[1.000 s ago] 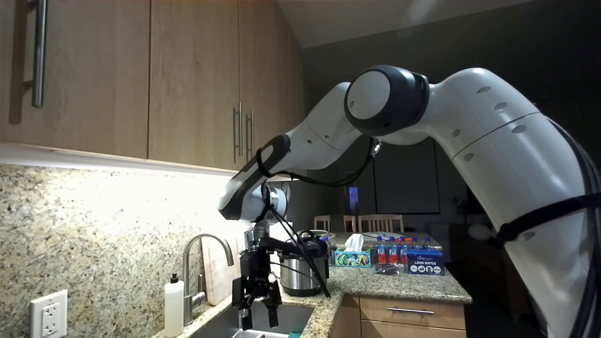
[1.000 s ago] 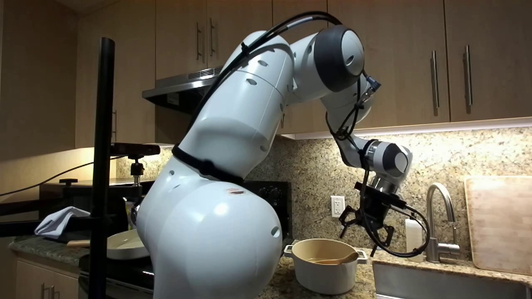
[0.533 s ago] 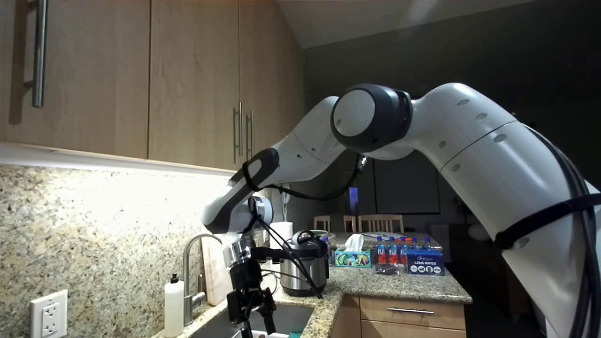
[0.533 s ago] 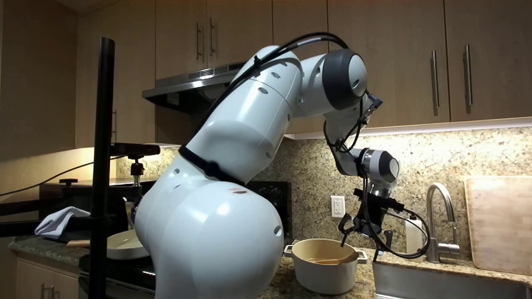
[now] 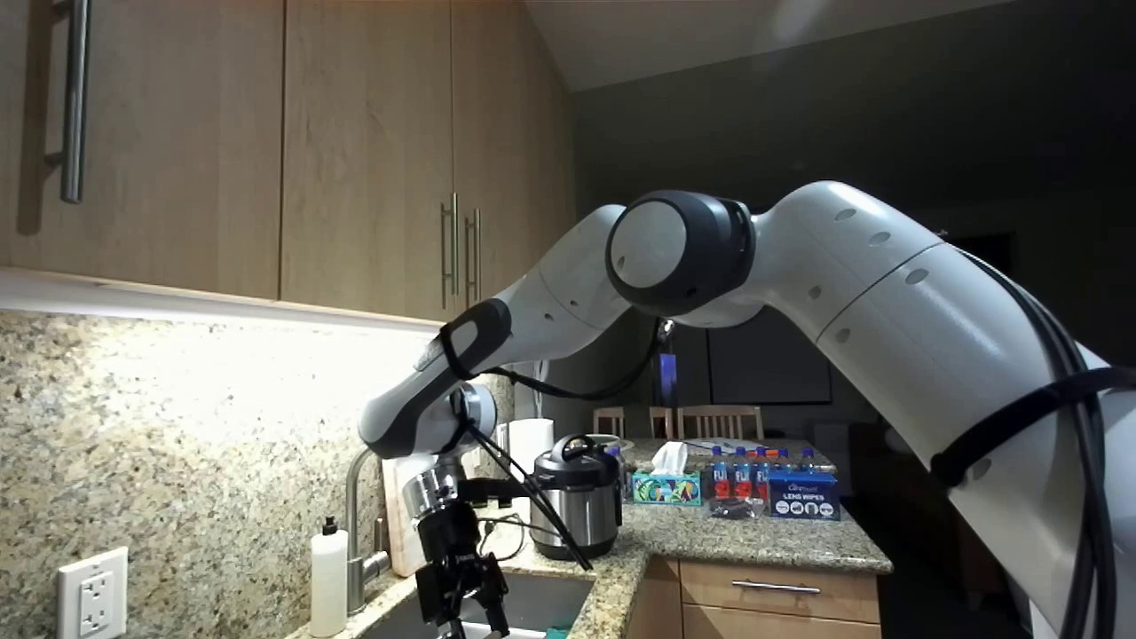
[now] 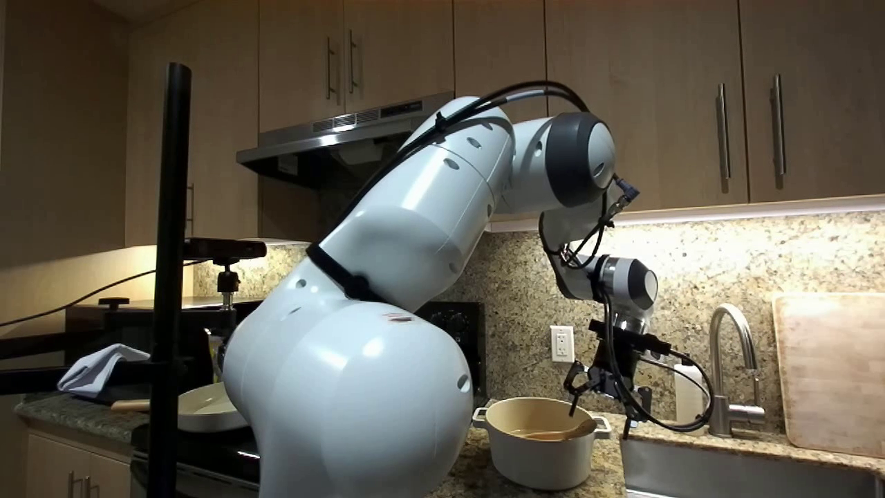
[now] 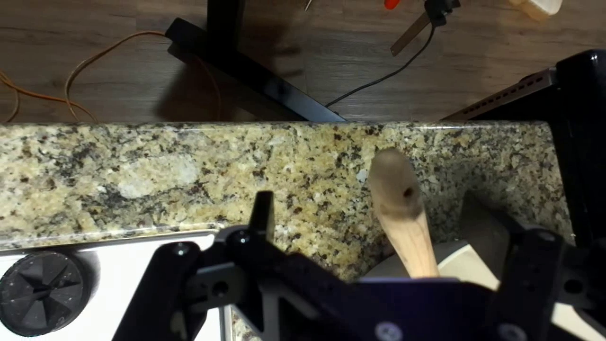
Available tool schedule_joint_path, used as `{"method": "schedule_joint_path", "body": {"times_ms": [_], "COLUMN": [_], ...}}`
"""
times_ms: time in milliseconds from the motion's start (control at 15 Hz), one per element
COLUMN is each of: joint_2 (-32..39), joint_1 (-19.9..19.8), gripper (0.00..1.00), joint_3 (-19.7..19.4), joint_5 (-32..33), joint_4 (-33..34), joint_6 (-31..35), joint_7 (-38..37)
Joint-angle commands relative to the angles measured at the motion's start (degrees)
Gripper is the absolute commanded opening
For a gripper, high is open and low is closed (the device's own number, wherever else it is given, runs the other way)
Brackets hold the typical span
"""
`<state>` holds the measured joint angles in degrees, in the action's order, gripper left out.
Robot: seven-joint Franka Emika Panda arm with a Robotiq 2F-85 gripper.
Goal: Use the wooden spoon to stir the contents in the white pot
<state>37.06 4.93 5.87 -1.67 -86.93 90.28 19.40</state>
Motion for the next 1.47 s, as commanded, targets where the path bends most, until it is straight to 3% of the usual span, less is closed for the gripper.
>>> {"method": "schedule_joint_path", "body": {"times_ms": [0, 467, 533, 600, 1267, 1400], "joint_2": [1.52, 3.60, 3.76, 3.88, 3.73, 3.38], "joint_1": [-0.17, 0.34, 0.42, 0.37, 0.35, 0.43], "gripper": [0.99, 0.98, 0.93, 0.73, 0.08, 0.06], "joint_3": [0.53, 1.79, 1.90, 2.00, 2.13, 2.00], "joint_5": [2.20, 4.37, 4.53, 4.41, 4.67, 4.79], "joint_4": [2.75, 4.82, 5.08, 5.39, 6.04, 5.67], "joint_6": [-3.28, -6.70, -7.06, -7.19, -7.46, -7.72], "joint_7": [1.05, 3.70, 3.98, 4.34, 6.08, 5.76]}}
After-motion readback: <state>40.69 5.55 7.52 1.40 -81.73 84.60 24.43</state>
